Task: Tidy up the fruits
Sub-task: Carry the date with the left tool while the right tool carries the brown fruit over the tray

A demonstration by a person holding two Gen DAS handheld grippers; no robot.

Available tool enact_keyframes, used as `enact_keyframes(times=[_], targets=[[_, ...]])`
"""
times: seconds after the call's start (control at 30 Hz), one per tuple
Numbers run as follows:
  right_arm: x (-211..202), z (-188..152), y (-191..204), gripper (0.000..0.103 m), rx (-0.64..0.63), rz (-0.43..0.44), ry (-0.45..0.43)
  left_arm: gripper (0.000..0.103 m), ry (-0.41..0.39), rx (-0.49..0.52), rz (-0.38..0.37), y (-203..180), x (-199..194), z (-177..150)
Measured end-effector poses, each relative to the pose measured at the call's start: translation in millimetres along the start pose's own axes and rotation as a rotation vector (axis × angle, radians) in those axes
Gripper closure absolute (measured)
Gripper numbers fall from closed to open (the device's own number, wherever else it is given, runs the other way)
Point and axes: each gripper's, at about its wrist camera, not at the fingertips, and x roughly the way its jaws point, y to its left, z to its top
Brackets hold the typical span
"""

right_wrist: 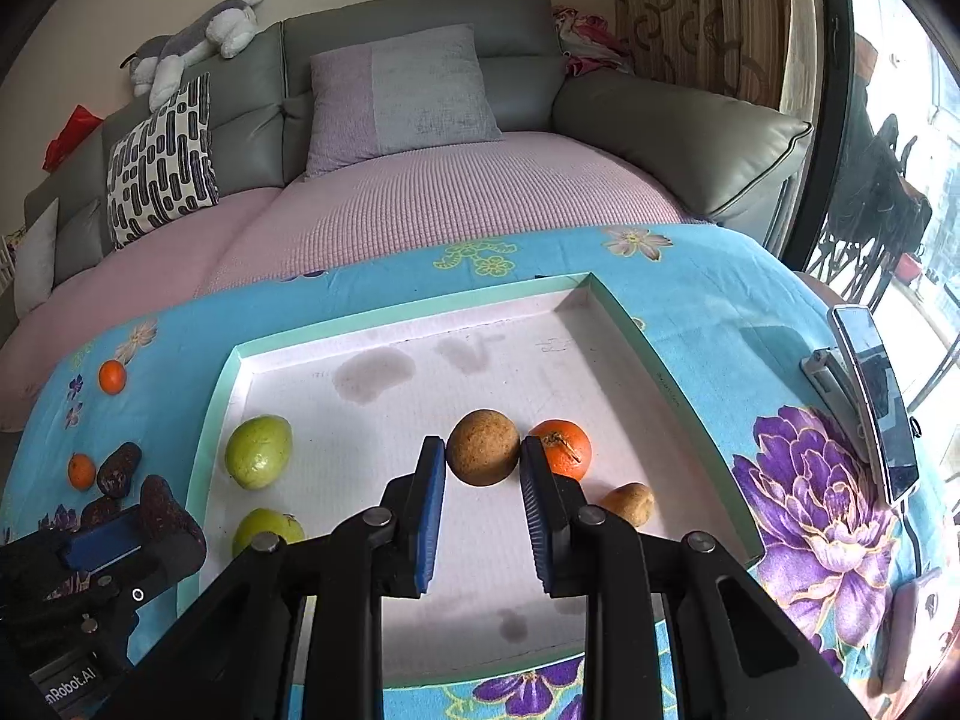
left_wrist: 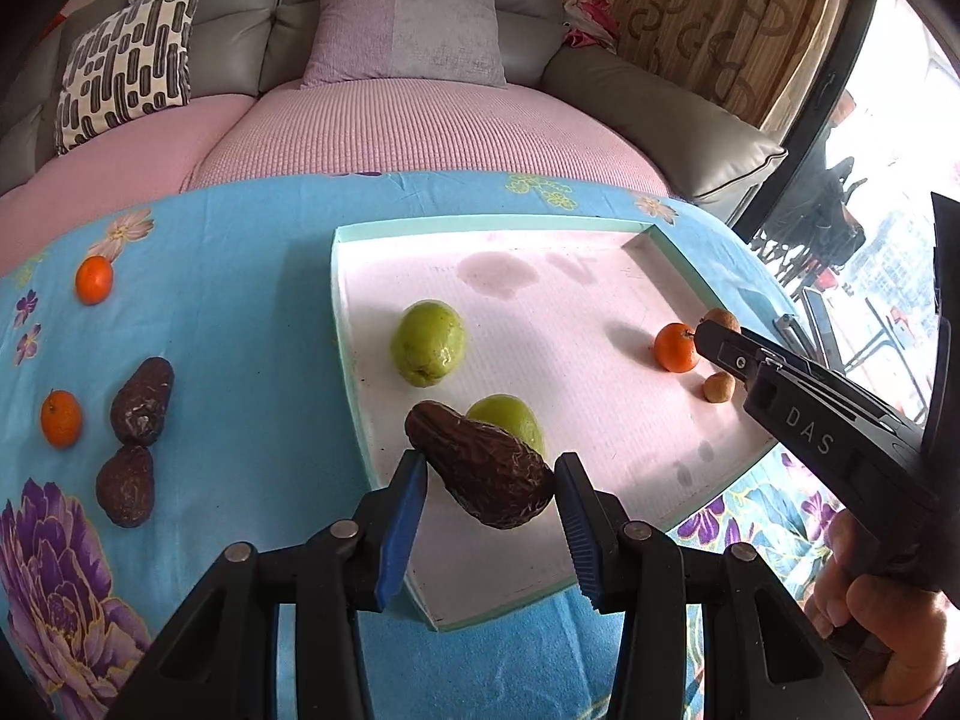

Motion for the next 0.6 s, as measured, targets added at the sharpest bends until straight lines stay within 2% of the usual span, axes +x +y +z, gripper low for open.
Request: enact_keyframes(times=[0.4,0.6], targets=[[9,-10,-2,0.076,-0.011,0.019,0.069,0.056,0.037,-0.025,0.046,17,2,-3],[16,-13,1,0.076,-0.02,0.027,0.1,0.056,0.046,-0.002,0.062,15,5,-4]])
